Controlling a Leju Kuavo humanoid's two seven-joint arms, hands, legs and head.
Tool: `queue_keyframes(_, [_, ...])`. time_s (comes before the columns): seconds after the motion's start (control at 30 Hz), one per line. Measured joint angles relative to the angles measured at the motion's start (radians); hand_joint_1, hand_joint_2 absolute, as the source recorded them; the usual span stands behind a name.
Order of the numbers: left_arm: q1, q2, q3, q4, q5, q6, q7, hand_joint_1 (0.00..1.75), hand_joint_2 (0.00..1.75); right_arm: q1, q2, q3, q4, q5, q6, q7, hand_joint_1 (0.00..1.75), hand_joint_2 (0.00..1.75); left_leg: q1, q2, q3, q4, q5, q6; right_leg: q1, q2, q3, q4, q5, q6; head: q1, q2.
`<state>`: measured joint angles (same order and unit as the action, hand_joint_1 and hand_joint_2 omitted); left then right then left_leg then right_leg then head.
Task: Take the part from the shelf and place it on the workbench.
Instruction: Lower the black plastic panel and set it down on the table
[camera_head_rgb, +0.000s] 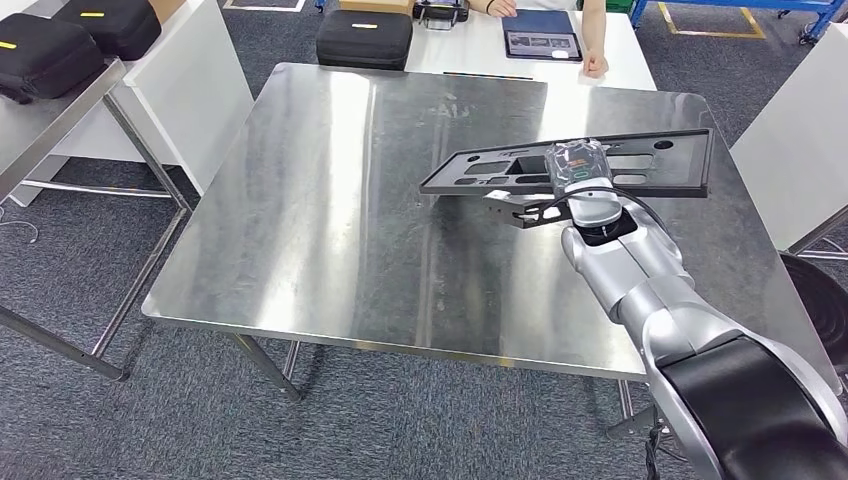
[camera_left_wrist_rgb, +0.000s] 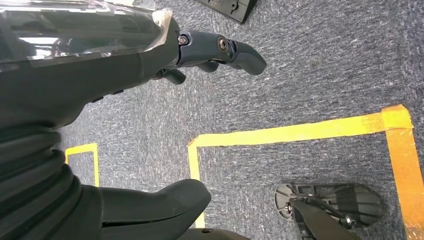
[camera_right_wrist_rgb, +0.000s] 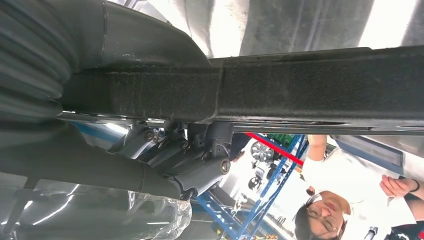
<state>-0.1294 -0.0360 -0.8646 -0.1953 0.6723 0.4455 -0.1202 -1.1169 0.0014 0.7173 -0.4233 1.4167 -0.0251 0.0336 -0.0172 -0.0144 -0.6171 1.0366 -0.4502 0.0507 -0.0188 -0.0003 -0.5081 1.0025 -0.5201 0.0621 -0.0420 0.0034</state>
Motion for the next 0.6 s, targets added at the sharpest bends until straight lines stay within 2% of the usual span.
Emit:
queue_keyframes(0.1, [0.0,0.0,0.001,0.0,0.002,0.011,0.001,0.0,1.75,0.003,0.008,0.005,0.003,-0.012,-0.034,-0.038,1.75,1.75,0.0,0.001,0.0,0.0,0.0,0.0,0.0,0.001,0.0,0.0,0.0,0.0,0.0,0.0])
queue_keyframes(0.23, [0.0,0.0,0.001,0.0,-0.018,0.032,0.002,0.0,1.75,0.022,0.046,0.019,-0.004,-0.024,-0.092,-0.078,1.75,1.75,0.0,0.005,0.001,0.0,0.0,0.0,0.0,0.003,-0.001,0.0,0.0,0.0,0.0,0.0])
queue_keyframes(0.37, [-0.002,-0.001,0.0,0.0,-0.038,0.057,-0.002,0.0,1.75,0.046,0.071,0.032,-0.019,-0.038,-0.099,-0.058,0.0,0.0,0.001,0.002,0.001,-0.001,0.0,0.0,0.001,0.001,-0.001,0.0,0.0,0.0,0.0,0.0])
queue_keyframes(0.5, [-0.006,-0.001,-0.002,0.0,-0.049,0.069,0.001,0.0,0.0,0.049,0.075,0.037,-0.022,-0.047,-0.099,-0.046,0.0,0.0,0.001,0.003,0.001,-0.001,0.0,0.0,0.001,0.002,0.0,0.0,0.0,0.0,0.0,0.0])
queue_keyframes(0.6, [-0.006,0.0,-0.003,0.0,-0.052,0.062,0.001,0.0,0.0,0.05,0.073,0.039,-0.022,-0.054,-0.1,-0.037,0.0,0.0,0.001,0.004,0.001,-0.001,0.0,0.0,0.0,0.002,0.0,0.0,0.0,0.0,0.0,0.0])
